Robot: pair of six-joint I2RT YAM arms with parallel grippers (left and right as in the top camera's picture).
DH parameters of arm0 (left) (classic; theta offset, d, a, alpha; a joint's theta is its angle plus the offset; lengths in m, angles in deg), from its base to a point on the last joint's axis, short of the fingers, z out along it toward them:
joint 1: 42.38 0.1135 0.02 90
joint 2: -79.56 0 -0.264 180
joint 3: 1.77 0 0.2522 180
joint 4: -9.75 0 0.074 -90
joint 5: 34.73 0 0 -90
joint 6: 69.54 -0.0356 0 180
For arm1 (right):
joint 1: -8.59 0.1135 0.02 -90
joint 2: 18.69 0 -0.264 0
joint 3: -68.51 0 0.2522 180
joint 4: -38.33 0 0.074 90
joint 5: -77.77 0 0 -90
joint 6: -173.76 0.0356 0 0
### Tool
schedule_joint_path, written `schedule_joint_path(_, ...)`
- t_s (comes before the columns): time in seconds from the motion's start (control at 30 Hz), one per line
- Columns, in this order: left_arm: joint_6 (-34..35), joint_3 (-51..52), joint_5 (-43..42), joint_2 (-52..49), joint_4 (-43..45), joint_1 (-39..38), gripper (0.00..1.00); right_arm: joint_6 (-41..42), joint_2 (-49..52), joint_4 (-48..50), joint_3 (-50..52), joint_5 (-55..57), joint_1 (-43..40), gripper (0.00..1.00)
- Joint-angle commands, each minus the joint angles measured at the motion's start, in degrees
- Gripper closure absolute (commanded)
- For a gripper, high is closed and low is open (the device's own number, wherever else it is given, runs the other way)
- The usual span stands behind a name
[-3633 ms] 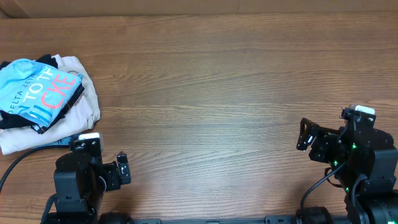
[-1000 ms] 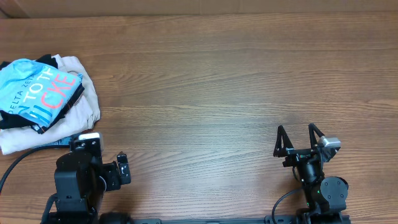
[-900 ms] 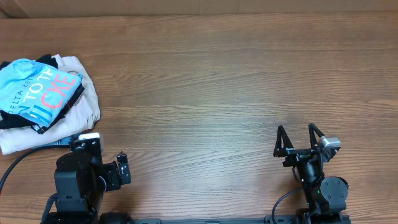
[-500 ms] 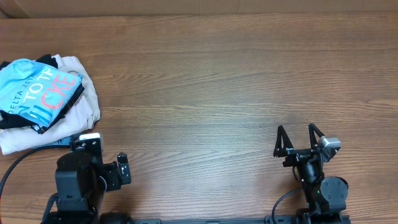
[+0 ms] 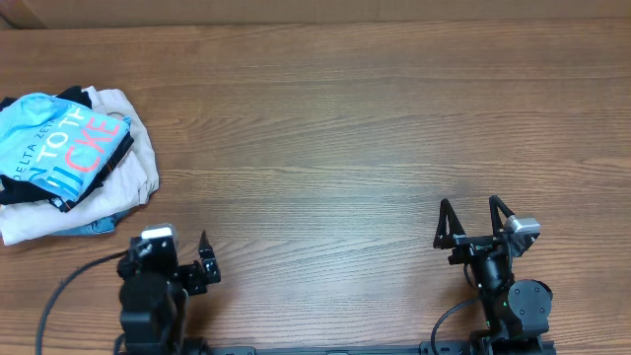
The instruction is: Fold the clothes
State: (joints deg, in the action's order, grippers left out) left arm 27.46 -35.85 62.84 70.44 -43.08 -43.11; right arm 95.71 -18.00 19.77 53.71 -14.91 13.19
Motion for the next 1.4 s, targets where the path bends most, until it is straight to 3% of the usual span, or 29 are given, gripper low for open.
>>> schedule_joint_path(0.0, 2.4, 6.6, 0.3, 5.2, 6.0, -0.3, 0.0, -0.3, -0.5, 0.2, 0.6, 0.5, 0.2, 0.0)
schedule_joint_path(0.2, 1.3, 14.6, 0.3, 8.8, 20.8, -0.6, 0.0, -0.3, -0.5, 0.2, 0.6, 0.5, 0.2, 0.0)
schedule_joint_path(0.4, -12.2, 20.3, -6.5, 8.9, 35.9, -0.6, 0.0, -0.3, -0.5, 0.2, 0.6, 0.5, 0.2, 0.0)
schedule_joint_path(1.37, -9.6, 20.0, -7.8, 8.9, 34.7, -0.9, 0.0, -0.3, -0.5, 0.2, 0.6, 0.4, 0.2, 0.0)
